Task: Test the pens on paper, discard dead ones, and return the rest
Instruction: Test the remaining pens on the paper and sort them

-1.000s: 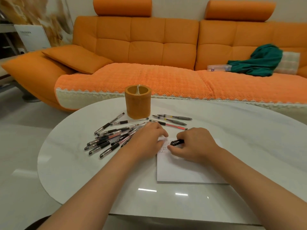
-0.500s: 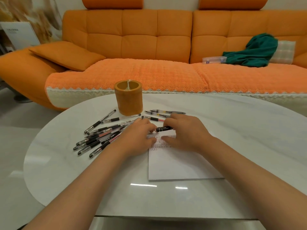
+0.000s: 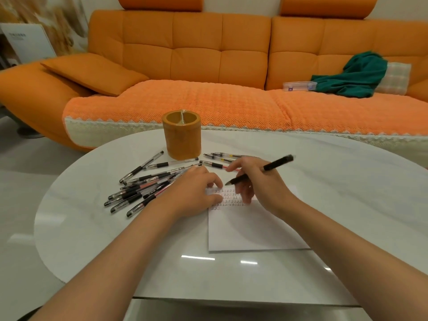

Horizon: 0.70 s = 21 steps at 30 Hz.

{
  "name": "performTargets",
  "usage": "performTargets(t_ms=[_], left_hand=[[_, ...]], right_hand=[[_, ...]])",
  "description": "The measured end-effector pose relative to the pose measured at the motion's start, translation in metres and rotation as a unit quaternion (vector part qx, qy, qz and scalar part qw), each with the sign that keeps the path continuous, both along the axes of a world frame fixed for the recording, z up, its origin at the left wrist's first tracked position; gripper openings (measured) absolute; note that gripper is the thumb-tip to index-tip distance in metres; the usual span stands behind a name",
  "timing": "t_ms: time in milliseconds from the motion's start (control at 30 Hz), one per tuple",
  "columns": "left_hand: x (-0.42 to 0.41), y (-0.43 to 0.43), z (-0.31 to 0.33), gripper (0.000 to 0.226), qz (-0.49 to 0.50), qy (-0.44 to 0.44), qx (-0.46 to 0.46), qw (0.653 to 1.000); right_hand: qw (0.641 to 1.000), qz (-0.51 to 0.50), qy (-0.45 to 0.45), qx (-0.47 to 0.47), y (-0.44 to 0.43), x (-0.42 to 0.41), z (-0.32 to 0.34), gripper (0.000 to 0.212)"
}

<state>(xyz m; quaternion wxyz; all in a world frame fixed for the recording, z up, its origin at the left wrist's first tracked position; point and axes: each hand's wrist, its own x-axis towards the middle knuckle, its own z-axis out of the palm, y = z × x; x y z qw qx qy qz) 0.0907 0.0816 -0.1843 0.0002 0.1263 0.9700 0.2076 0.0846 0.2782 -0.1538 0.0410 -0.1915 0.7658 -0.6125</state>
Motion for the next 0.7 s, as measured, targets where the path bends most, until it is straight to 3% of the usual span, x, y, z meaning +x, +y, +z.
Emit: performTargets(t_ms=[67, 133, 200, 433, 700], left_hand=[[-0.001, -0.001, -0.001, 0.035, 0.004, -0.006, 0.01, 1.0], [-0.002, -0.001, -0.002, 0.036, 0.007, -0.012, 0.015, 1.0], [-0.002, -0.002, -0.002, 0.037, 0.007, -0.016, 0.016, 1.0], [-0.001, -0.003, -0.001, 0.036, 0.008, -0.019, 0.018, 1.0], [0.0, -0.007, 0.004, 0.049, -0.006, -0.036, 0.007, 0.999]], right_hand=[[0.996, 0.024, -0.082, -0.008, -0.001, 0.004, -0.004, 0.029], [0.994, 0.035, -0.108, 0.0, -0.001, 0.006, -0.01, 0.018], [0.994, 0.038, -0.095, 0.035, -0.001, 0.007, -0.014, 0.01], [0.99, 0.056, -0.043, 0.122, -0.003, 0.009, -0.018, 0.012], [0.988, 0.063, -0.03, 0.135, -0.005, 0.007, -0.023, 0.016]])
